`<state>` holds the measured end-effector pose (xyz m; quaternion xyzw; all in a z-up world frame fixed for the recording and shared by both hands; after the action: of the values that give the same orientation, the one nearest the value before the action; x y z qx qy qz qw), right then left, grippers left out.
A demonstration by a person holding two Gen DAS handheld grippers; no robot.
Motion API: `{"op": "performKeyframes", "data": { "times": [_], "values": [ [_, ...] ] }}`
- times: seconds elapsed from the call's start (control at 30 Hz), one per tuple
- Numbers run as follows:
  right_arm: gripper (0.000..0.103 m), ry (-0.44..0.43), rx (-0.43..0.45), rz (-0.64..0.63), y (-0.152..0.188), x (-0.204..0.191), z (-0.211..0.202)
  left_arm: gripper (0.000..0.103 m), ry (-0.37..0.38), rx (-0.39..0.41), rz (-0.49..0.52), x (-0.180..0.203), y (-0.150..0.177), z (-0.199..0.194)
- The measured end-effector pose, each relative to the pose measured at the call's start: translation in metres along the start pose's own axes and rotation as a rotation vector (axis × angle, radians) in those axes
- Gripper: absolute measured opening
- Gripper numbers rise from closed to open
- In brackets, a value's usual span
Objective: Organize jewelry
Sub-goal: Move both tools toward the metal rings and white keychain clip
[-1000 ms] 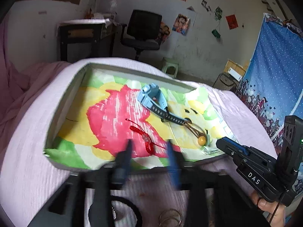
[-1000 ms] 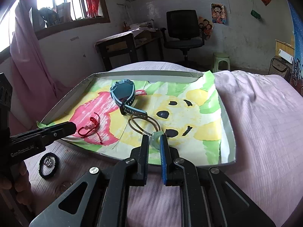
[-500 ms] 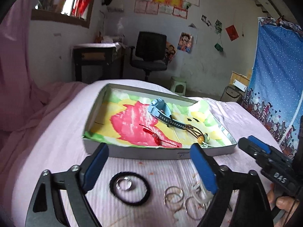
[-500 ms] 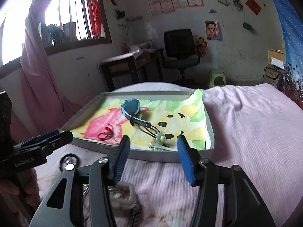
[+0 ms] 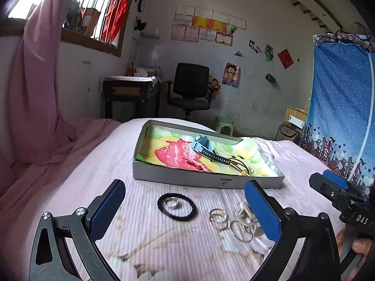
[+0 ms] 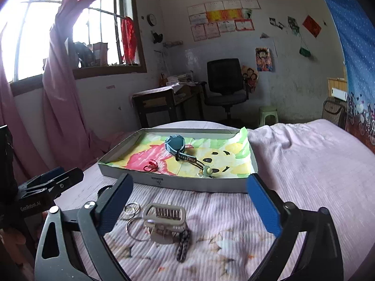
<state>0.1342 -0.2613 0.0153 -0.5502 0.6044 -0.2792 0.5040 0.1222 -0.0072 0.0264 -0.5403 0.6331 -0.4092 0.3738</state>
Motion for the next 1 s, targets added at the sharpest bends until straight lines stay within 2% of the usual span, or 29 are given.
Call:
{"op": "performKeyframes", "data": {
  "times": [0.2, 0.33, 0.6, 0.93, 0.97, 1.0],
  "values": [
    [0.100, 0.011, 0.016, -0.055, 0.007, -0.008, -0.022, 0.103, -0.011, 0.005, 0.029, -0.001, 0.010, -0.014],
    [0.100, 0.026, -0.006, -0.066, 0.012, -0.010, -0.030, 0.103, -0.014, -0.006, 0.043, -0.002, 0.019, -0.020],
    [0.100, 0.064, -0.101, -0.065, 0.026, -0.004, -0.031, 0.103, 0.000, -0.066, 0.050, -0.008, 0.031, -0.016],
    [0.100, 0.090, -0.235, -0.088, 0.044, -0.001, -0.012, 0.103, 0.053, -0.169, 0.077, -0.001, 0.038, 0.000],
    [0.099, 0.090, -0.244, -0.088, 0.046, -0.001, -0.010, 0.103, 0.057, -0.176, 0.082, 0.000, 0.039, 0.002],
    [0.093, 0.089, -0.252, -0.088, 0.047, -0.001, -0.009, 0.102, 0.063, -0.185, 0.088, 0.001, 0.039, 0.004]
  ]
}}
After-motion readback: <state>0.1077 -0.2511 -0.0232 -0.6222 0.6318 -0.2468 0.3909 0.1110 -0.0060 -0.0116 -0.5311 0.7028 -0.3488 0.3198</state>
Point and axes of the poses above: each gripper's, at about its wrist camera, not at the fingertips, and z roughly the way its jaws point, x to its right, y to its underside, the point moved 2 cm from there along z, roughly the way its jaws point, and after that the axes turned 9 degrees about z, right-handed, at the moved point
